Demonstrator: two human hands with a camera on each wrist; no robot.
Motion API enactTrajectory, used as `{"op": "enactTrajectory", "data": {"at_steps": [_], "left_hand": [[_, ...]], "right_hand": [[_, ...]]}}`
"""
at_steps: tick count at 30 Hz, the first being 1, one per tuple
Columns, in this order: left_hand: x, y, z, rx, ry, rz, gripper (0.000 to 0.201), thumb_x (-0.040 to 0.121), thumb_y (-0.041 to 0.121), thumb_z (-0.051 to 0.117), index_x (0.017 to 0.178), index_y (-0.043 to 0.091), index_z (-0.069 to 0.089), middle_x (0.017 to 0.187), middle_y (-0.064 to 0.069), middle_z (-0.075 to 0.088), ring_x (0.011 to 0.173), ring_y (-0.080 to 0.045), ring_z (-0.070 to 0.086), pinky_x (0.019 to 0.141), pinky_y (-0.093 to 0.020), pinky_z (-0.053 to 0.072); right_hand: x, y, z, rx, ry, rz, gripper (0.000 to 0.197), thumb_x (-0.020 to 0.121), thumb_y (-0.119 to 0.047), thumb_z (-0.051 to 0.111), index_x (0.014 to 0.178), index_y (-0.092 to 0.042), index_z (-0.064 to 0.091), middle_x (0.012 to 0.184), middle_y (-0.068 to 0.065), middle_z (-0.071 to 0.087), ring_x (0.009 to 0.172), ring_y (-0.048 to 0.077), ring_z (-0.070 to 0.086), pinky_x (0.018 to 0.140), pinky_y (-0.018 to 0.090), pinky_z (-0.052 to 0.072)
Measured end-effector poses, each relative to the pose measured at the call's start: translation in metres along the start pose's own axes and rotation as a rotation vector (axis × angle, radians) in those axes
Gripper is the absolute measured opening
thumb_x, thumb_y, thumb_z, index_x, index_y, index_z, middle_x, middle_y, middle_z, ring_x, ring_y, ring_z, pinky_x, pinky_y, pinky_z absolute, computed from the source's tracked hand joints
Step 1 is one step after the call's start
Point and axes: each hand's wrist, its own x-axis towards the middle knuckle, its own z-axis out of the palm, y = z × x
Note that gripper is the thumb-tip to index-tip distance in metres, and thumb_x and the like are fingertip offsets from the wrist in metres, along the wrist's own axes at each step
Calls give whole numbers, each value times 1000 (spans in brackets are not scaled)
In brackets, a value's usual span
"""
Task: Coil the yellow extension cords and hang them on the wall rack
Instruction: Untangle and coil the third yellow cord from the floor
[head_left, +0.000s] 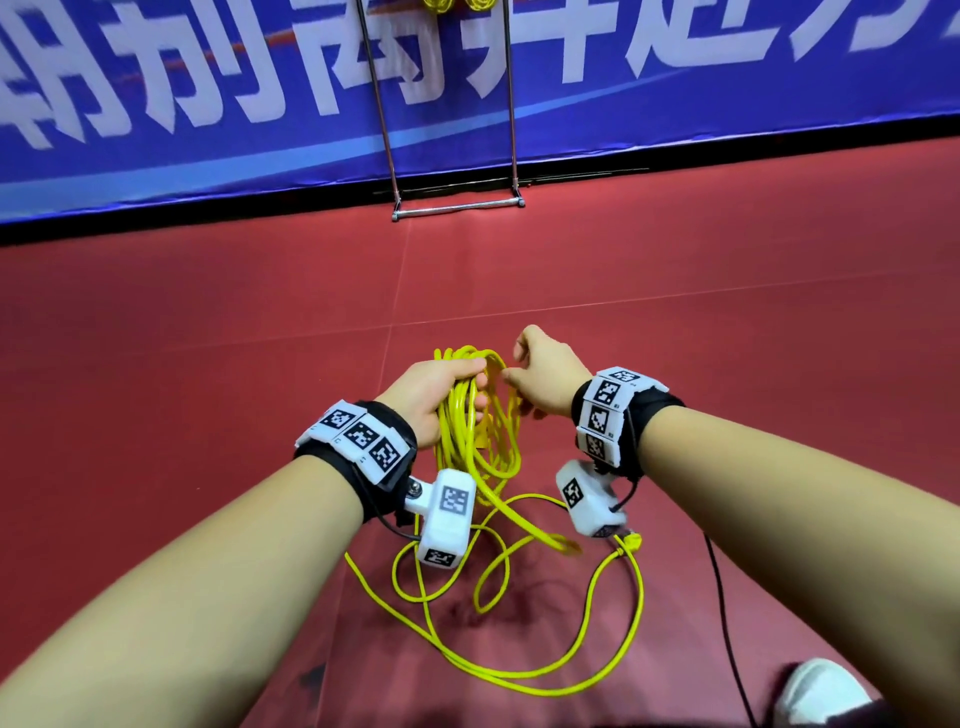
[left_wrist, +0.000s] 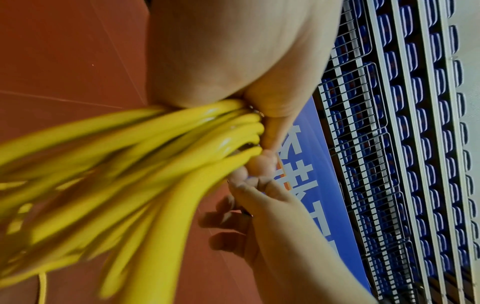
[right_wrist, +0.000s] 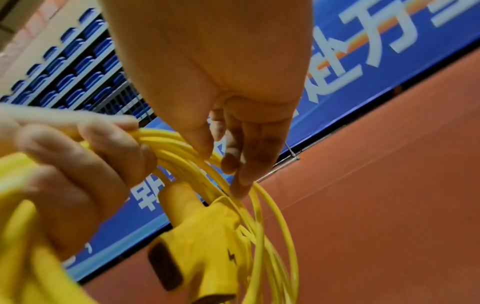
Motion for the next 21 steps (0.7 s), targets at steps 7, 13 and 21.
{"op": "enactTrajectory", "data": {"at_steps": [7,13,21], "left_hand": [[12,4,-22,-322,300,151,30,101,16,49,71,14,52,43,6,53,36,-8,52,50,-23,44],[18,11,-59,-491,479,221,29,99,9,48,70,14,49,49,3,51,41,-11,44,51,-25,38],[22,15,-93,-596,541,232,24,89,8,52,68,15,43,55,2,46,35,-14,37,47,-22,35]], "right_hand": [[-18,-15,8,333,-876,221,53,102,-53,32,88,-9,60,74,12,69,64,25,66,66,32,49],[-18,0,5,15,-833,20,11,89,-6,67,79,-10,67,55,5,62,49,13,60,50,20,47],[-12,46,-5,-688,-445,-3,11,89,-18,59,87,-19,69,76,0,72,75,17,65,68,23,45]]}}
